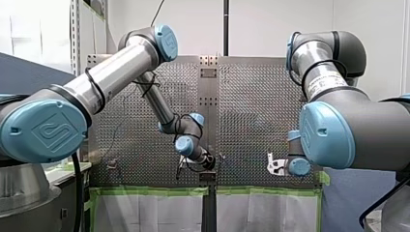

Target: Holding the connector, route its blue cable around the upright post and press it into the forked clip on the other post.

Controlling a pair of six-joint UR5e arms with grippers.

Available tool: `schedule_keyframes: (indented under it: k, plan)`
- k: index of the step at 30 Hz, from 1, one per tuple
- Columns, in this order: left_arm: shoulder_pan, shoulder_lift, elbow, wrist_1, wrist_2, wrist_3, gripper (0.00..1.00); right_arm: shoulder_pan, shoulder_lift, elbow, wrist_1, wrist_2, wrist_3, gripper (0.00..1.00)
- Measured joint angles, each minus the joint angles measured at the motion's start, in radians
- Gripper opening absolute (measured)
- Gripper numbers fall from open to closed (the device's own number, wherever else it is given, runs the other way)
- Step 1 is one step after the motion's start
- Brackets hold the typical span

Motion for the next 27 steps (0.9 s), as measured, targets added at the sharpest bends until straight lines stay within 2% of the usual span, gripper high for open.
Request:
schedule_keyframes:
  k: [6, 13, 27]
  plan:
    - [-0.015, 0.006, -0.01, 0.018, -0.014, 0.0, 1.0, 0.0, 0.0, 0.0, 0.0, -0.002, 0.0, 0.56]
    - [-0.029, 0.046, -0.024, 0.046, -0.052, -0.006, 1.0, 0.0, 0.0, 0.0, 0.0, -0.003, 0.0, 0.56]
    - [-0.055, 0.054, -0.06, 0.077, -0.057, -0.033, 1.0, 0.001, 0.0, 0.0, 0.006, -0.007, 0.0, 0.56]
